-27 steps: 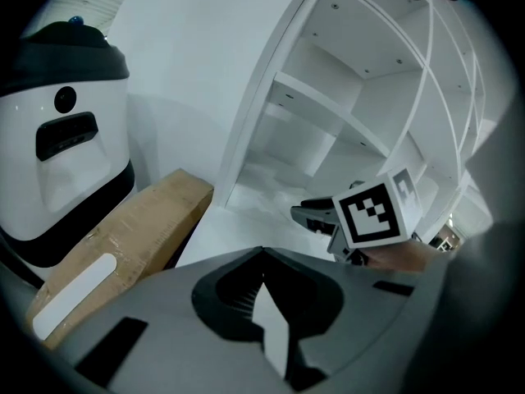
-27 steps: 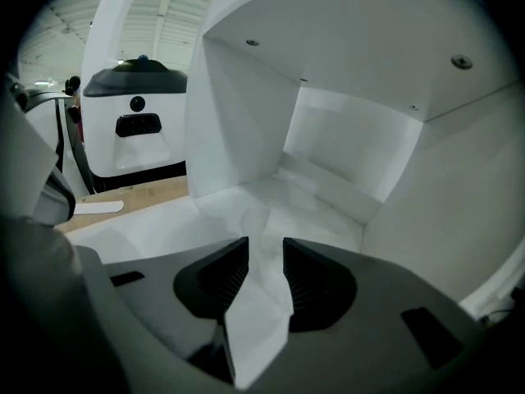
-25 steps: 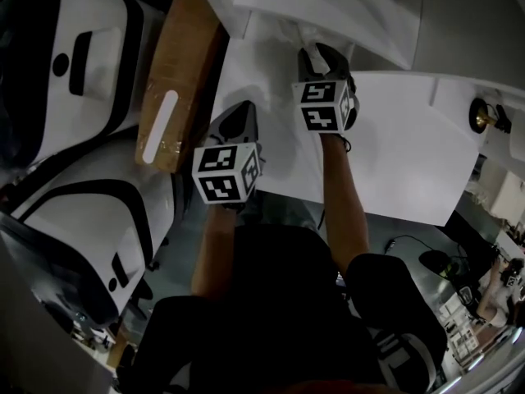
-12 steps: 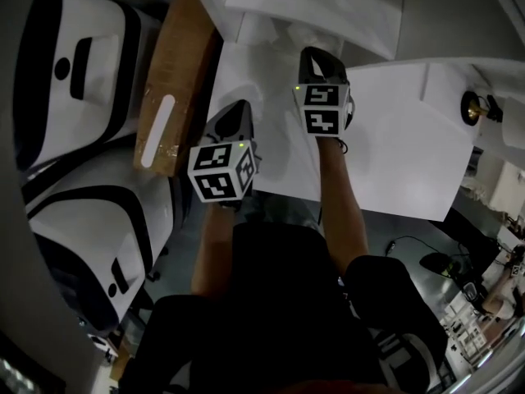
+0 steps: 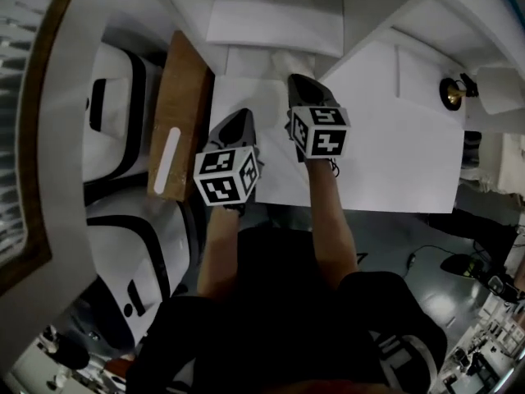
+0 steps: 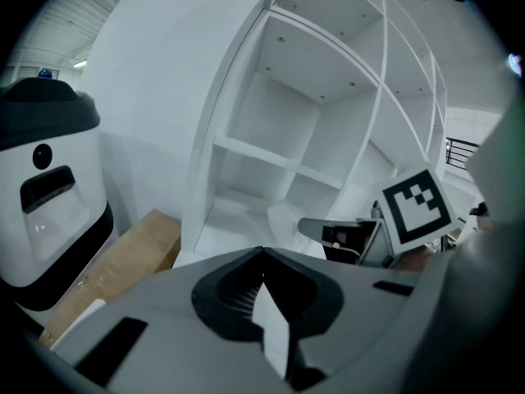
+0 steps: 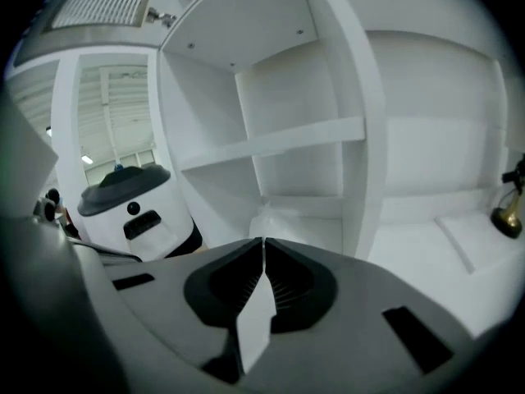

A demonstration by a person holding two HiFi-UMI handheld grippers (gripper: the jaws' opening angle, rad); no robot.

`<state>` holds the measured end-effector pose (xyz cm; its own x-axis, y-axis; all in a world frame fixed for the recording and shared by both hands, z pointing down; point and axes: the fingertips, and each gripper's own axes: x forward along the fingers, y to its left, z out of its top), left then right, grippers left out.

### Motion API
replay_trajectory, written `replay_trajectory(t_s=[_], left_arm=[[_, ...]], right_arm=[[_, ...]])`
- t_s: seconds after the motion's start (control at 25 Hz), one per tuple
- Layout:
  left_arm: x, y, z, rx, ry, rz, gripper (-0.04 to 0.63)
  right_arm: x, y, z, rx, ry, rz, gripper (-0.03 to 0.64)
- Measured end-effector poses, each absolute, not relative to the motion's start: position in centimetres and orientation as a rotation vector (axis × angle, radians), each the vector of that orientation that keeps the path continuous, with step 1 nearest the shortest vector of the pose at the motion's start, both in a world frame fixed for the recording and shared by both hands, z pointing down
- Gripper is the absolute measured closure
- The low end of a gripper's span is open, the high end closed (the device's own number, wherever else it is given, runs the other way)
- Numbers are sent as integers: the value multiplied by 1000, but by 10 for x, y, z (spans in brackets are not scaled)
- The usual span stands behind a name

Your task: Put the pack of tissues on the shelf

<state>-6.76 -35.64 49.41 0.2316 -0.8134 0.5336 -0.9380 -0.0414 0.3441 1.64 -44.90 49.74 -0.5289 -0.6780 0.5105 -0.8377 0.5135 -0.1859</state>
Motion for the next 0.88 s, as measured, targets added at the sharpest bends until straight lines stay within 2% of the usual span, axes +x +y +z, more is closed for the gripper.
replay_trajectory(t_s=[0.48,0.88], left_arm=[[-48,-370,395,2092,-1679,196,584],[-53,-382,305,2215,-1810,66,584]], right_arm=[[19,-409,385,1111,-2727,756,589],[47,-393,273,1134,-3016,583,589]])
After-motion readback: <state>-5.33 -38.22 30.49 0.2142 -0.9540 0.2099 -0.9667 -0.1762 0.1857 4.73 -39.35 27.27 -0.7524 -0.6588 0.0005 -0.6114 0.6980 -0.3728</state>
